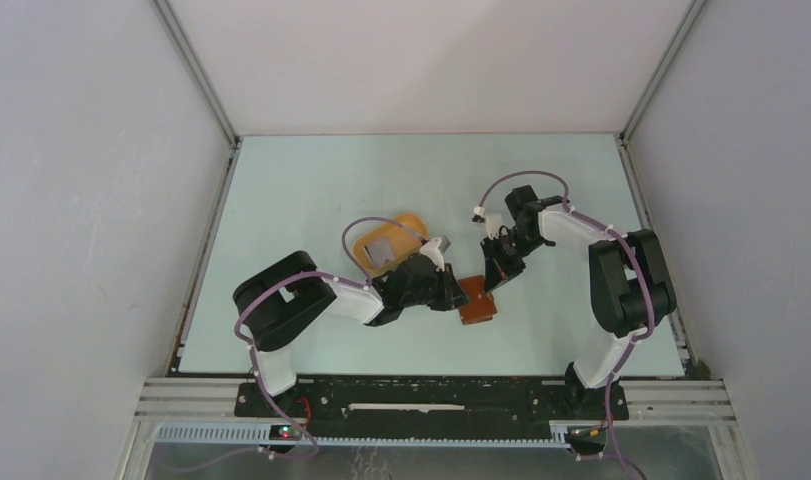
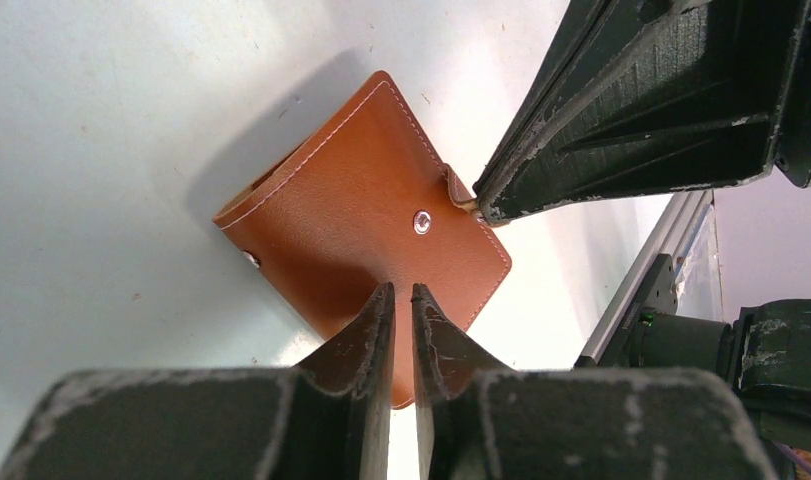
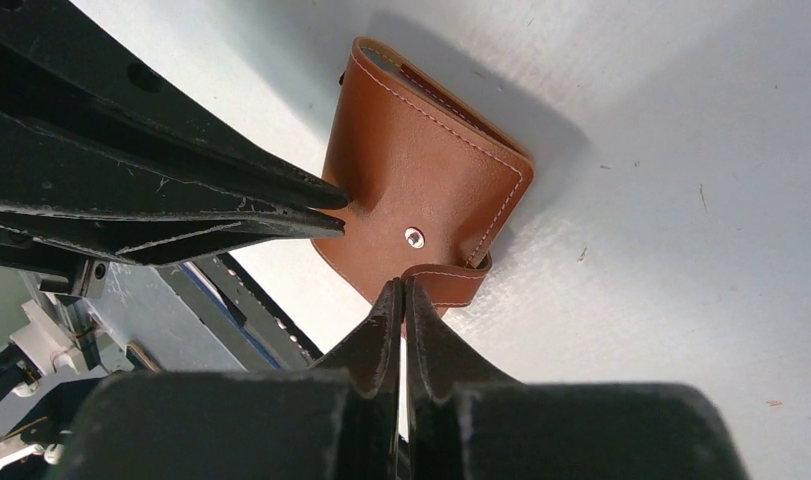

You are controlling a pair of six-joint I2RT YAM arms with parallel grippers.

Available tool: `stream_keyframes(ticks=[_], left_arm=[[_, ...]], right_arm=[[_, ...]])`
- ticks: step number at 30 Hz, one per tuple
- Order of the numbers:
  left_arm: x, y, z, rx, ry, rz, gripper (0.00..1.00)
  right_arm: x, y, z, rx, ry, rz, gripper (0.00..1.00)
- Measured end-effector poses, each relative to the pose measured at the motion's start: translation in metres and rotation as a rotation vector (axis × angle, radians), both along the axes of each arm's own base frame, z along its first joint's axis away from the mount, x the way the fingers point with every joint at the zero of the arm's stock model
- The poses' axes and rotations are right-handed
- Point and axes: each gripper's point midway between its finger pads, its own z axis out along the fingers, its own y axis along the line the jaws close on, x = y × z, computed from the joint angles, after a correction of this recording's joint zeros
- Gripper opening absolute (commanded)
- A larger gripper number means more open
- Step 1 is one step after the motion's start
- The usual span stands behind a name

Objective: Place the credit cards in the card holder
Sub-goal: Close the card holder at the center of the board.

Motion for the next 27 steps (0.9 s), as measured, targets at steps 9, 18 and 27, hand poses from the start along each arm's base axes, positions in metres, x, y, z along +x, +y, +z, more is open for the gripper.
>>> stream_keyframes(ticks=[9,18,27], left_arm=[[0.000,0.000,0.000,0.000,0.000,0.000,0.16],[0.001,-0.001,-0.001,-0.008,0.005,0.004,0.16],[0.001,-0.003,-0.002,-0.017,0.006,0.007,0.16]], right_arm=[[0.001,0.001,0.000,0.002,-0.003,-0.004,0.00],[0.011,0.009,-0.006,-0.026,-0.055,-0.017,0.00],[0.010,0.016,-0.015,-0.096,-0.098,0.004,0.00]])
